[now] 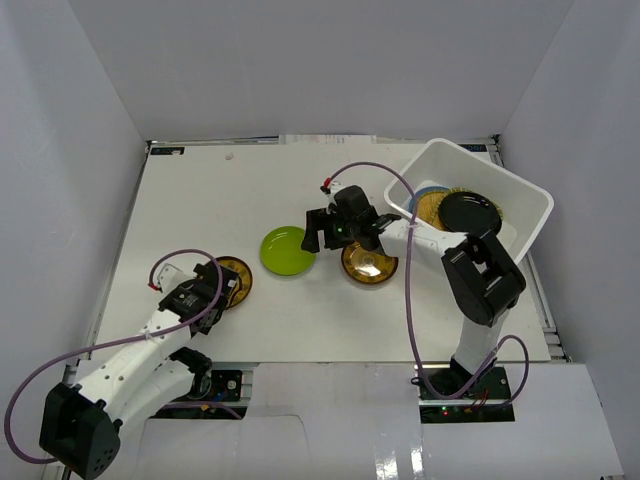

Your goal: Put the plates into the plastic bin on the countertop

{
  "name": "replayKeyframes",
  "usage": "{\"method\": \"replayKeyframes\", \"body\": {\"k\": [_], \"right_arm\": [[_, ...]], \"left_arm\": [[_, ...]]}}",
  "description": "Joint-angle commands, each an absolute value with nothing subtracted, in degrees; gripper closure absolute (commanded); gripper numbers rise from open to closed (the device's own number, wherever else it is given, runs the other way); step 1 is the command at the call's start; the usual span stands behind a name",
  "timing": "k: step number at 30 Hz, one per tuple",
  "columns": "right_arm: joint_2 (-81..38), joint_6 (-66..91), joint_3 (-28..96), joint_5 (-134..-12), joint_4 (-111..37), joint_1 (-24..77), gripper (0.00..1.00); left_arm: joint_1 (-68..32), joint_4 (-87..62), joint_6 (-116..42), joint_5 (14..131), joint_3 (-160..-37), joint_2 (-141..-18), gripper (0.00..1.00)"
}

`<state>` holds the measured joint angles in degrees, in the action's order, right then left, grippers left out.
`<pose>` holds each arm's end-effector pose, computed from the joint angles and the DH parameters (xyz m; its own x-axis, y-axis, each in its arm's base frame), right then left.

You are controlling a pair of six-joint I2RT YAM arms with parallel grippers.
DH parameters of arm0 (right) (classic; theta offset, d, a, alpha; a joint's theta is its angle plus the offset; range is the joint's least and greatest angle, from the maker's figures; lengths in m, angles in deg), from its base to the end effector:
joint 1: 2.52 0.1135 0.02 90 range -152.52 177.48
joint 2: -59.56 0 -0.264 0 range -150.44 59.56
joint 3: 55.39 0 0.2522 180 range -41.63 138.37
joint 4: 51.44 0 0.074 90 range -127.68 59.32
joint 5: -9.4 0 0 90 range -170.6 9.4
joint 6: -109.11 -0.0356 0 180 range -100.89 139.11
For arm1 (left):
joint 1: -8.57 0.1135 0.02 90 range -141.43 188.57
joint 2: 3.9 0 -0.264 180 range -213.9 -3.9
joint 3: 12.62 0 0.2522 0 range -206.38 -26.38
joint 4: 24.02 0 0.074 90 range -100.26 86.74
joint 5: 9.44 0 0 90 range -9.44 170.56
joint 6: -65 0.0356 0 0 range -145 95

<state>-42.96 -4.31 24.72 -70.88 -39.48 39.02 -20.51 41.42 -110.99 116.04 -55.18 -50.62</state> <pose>0.2957 0.2700 0.2135 -0.6890 -0.0870 -0.7195 -0.5275 0.7410 0.4155 0.1205 -0.0434 0.1909 -0.2757 -0.7762 -0.5671 -0.8018 0.5111 -0.3097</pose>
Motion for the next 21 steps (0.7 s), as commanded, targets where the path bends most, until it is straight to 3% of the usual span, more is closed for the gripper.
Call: {"method": "replayKeyframes", "body": {"k": [1, 4, 9, 15, 21], "right_arm": [[-46.34, -2.69, 27.1, -73.56, -39.35, 38.79, 0.15], [-49.68, -2.95, 27.89, -73.39, -39.61, 38.35, 0.17], [-55.65, -5.41, 30.61, -69.62, -39.87, 38.17, 0.35], [-57.51, -10.85, 31.49, -69.61, -44.96, 37.73, 0.9], [-46.81, -11.48, 28.68, -72.68, -49.37, 37.38, 0.92]], "left_arm": [[-18.68, 36.59, -108.32, 115.63, -53.72, -51.09, 0.02], [-15.52, 33.52, -104.55, 112.74, -51.7, -51.01, 0.02], [-8.49, 26.41, -97.88, 106.76, -48.45, -51.44, 0.04], [-6.9, 22.71, -95.58, 104.9, -47.74, -53.99, 0.19], [-6.02, 18.49, -94.0, 104.9, -45.28, -55.22, 0.31]]}}
